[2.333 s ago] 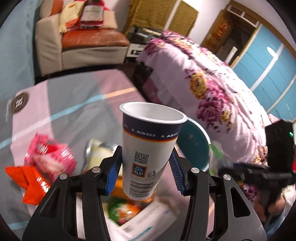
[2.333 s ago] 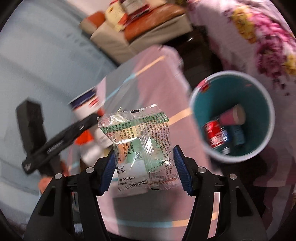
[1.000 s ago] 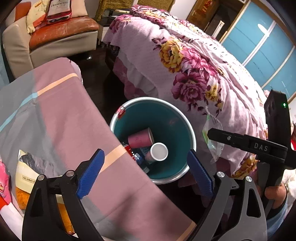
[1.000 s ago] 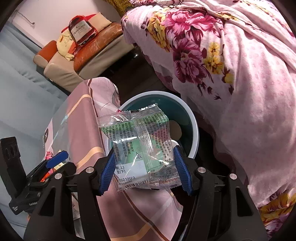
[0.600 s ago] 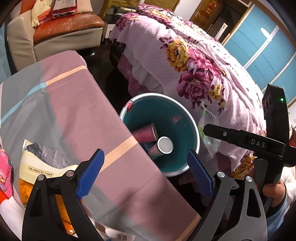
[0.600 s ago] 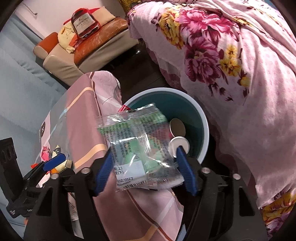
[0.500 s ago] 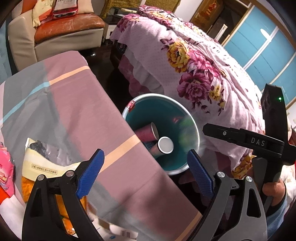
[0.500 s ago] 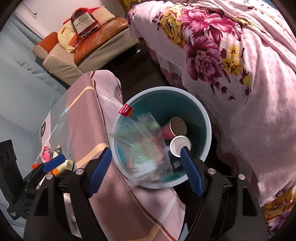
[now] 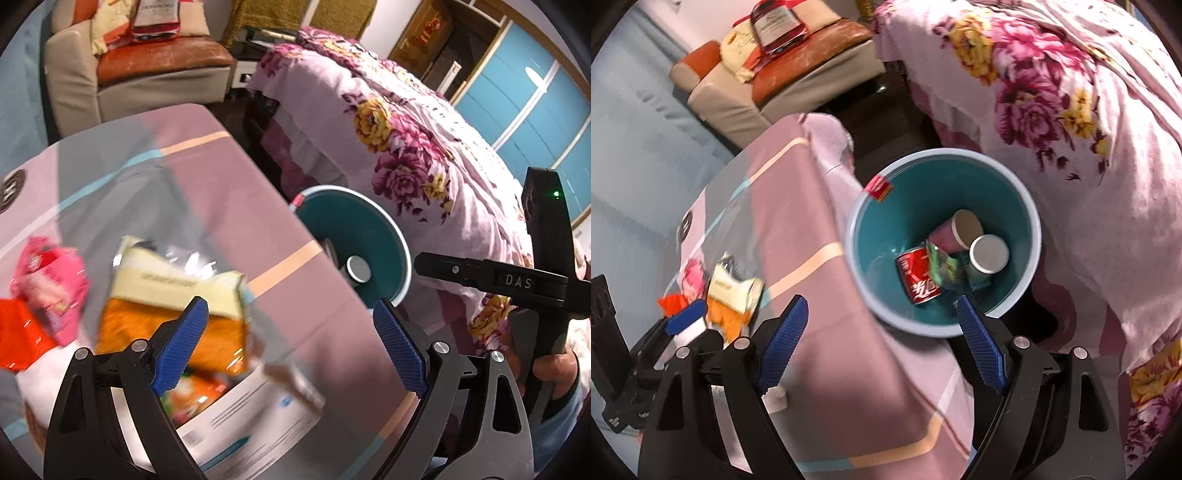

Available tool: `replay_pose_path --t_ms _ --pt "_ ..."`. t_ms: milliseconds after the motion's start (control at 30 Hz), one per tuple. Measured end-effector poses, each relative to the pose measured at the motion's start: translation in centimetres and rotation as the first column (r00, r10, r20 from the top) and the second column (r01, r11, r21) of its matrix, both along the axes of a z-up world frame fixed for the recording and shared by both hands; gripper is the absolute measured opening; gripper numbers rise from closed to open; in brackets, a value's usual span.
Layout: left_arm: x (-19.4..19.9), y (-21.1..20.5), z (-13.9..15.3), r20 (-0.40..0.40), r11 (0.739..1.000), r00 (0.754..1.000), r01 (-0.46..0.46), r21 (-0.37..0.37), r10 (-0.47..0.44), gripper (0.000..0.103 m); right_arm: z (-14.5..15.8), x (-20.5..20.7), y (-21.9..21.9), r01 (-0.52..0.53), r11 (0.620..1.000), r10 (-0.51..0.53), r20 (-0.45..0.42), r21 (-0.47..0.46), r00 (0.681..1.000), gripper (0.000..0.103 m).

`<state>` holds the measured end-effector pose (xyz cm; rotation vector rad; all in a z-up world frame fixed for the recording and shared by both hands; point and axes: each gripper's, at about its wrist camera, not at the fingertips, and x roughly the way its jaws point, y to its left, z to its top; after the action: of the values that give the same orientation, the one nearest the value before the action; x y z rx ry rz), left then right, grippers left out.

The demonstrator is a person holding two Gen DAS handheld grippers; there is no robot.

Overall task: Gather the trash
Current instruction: 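Grasp the coconut-shell bowl rim with the left gripper while the right gripper grasps the white medicine box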

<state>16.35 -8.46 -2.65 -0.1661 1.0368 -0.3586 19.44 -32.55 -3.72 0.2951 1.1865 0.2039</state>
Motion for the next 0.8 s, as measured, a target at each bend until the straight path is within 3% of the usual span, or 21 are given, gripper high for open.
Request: replay_pose_path --t_ms 400,800 --pt "-5.1 8.2 0.9 0.021 0.992 0.992 -0.123 -0.033 0.124 0.091 1.3 -4.5 8.8 -0.175 0.984 0.175 -0.014 -0.035 0.985 0.081" --pt "-10.5 17.0 -0.8 0.027 0.962 0.962 -0.271 -0.023 0.271 0.091 -2.8 -9.3 16.3 -0.284 0.957 0.291 -0.229 0.063 0.929 0.082"
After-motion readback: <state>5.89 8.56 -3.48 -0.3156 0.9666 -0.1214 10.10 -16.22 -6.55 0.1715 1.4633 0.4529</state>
